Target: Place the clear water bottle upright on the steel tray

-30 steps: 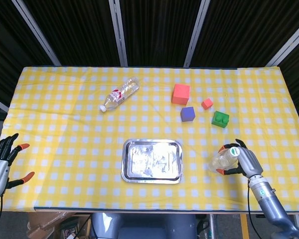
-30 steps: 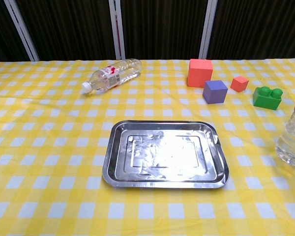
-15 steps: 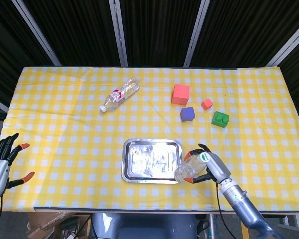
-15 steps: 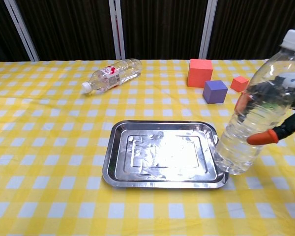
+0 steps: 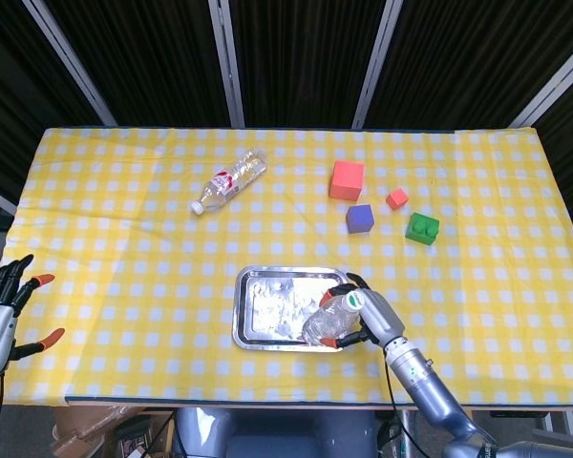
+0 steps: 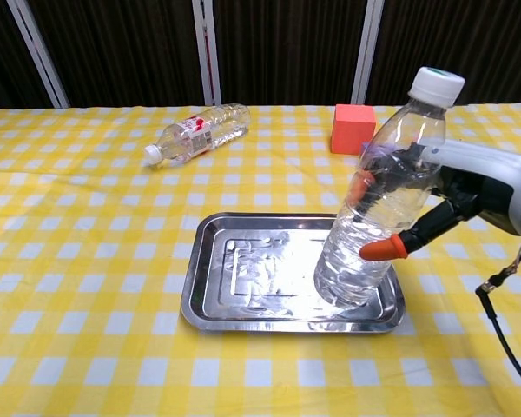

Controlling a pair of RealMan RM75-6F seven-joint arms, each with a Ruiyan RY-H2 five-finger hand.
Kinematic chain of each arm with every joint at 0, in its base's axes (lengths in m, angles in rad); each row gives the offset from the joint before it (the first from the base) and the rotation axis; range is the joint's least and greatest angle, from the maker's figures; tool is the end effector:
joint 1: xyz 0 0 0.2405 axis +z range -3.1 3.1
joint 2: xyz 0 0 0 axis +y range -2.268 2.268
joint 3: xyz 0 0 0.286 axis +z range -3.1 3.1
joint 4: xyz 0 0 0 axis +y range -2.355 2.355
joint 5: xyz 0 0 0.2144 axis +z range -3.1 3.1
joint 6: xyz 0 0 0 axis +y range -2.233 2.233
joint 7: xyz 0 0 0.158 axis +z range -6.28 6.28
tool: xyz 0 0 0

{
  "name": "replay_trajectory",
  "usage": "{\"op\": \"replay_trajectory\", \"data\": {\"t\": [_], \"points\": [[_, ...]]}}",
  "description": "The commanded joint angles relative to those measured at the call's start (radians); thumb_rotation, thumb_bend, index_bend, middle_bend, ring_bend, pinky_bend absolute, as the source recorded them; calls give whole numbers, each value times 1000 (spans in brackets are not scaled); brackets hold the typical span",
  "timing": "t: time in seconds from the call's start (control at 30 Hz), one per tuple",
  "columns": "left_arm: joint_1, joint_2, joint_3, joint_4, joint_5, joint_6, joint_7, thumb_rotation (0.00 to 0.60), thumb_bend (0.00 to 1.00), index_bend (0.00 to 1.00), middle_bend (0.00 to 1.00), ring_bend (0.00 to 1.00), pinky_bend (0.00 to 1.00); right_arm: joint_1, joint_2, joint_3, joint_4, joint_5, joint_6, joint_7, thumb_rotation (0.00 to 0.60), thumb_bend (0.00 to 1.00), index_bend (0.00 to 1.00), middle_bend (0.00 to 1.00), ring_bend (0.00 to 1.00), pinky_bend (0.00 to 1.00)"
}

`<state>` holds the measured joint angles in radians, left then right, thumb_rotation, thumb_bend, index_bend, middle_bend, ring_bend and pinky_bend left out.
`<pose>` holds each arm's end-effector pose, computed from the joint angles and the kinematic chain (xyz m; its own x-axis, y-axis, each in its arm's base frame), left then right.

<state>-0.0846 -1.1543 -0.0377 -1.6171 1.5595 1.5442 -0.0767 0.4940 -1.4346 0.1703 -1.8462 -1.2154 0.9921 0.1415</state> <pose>-0.3246 0.1942 0.1586 0.2870 -0.0361 0.9573 0.9546 -0.0723 -0.2889 -0.1676 -0.2872 0.0002 -0.2156 -0.4926 0.8431 -0.9452 -0.1115 -0.3068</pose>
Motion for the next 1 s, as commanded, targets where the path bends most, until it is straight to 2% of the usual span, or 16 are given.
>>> {"op": "replay_trajectory", "data": {"t": [0.03,0.23,0.5,0.6,0.77,1.0], "points": [[-1,-1,0,1,0,-1,0,600,185,226,0,0,0,9,-12,5,7,9,2,-17,600,148,661,533,283,0],[-5,-6,-1,4,-5,-10,7,600,185,226,0,0,0,32,-13,30,-35,30,13,-71,600,153,666,537,288,0],[-5,-11,0,8,-5,-11,20,600,185,226,0,0,0,99,-62,60,-123,108,18,-224,600,154,666,538,294,0],[-5,-9,0,11,-8,-13,14,600,185,226,0,0,0,103,-51,65,-142,140,38,-263,600,154,666,538,295,0],[-5,-7,0,11,-5,-11,9,600,185,226,0,0,0,74,39,78,-153,164,66,-248,600,155,666,538,295,0],[-6,-12,2,6,-4,-13,24,600,185,226,0,0,0,-10,255,105,-147,137,71,-94,600,156,666,537,295,0]]}}
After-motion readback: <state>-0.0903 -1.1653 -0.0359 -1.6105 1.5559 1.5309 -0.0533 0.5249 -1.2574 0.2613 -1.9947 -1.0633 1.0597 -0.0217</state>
